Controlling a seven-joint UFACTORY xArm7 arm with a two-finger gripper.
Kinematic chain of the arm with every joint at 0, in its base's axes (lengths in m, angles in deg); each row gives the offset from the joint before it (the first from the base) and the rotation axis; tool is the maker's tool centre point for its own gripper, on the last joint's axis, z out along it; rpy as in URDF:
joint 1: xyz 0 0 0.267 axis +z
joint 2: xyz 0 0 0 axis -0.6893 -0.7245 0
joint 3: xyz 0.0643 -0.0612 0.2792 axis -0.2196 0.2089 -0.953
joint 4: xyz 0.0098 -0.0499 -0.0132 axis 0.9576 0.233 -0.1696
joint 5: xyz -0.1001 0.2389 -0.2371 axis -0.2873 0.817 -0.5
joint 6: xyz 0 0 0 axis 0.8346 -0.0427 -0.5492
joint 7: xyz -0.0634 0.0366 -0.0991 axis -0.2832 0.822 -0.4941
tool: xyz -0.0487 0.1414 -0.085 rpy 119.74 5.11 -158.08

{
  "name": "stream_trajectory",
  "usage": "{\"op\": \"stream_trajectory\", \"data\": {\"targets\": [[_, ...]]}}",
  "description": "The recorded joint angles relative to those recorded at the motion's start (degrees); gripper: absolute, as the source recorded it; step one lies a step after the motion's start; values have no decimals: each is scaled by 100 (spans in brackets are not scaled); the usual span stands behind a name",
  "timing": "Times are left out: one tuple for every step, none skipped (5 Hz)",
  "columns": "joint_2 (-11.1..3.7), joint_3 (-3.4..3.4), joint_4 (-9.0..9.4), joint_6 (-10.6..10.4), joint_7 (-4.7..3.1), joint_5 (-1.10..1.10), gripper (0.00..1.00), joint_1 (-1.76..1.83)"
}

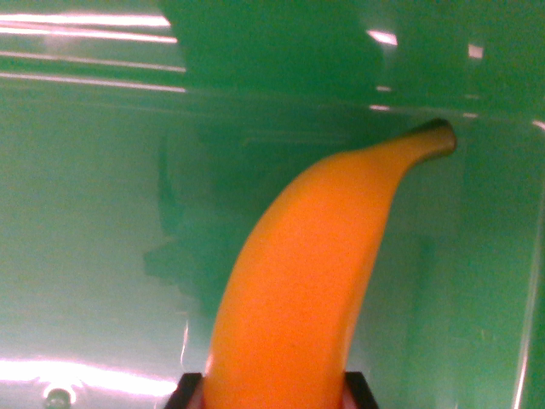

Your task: Pick fruit

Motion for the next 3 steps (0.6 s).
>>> {"op": "stream_trajectory", "data": {"targets": [[0, 0, 0, 0, 0, 0, 100, 0], [79, 2, -134, 212, -5, -9, 100, 5], [79, 2, -134, 212, -5, -9, 100, 5]]}}
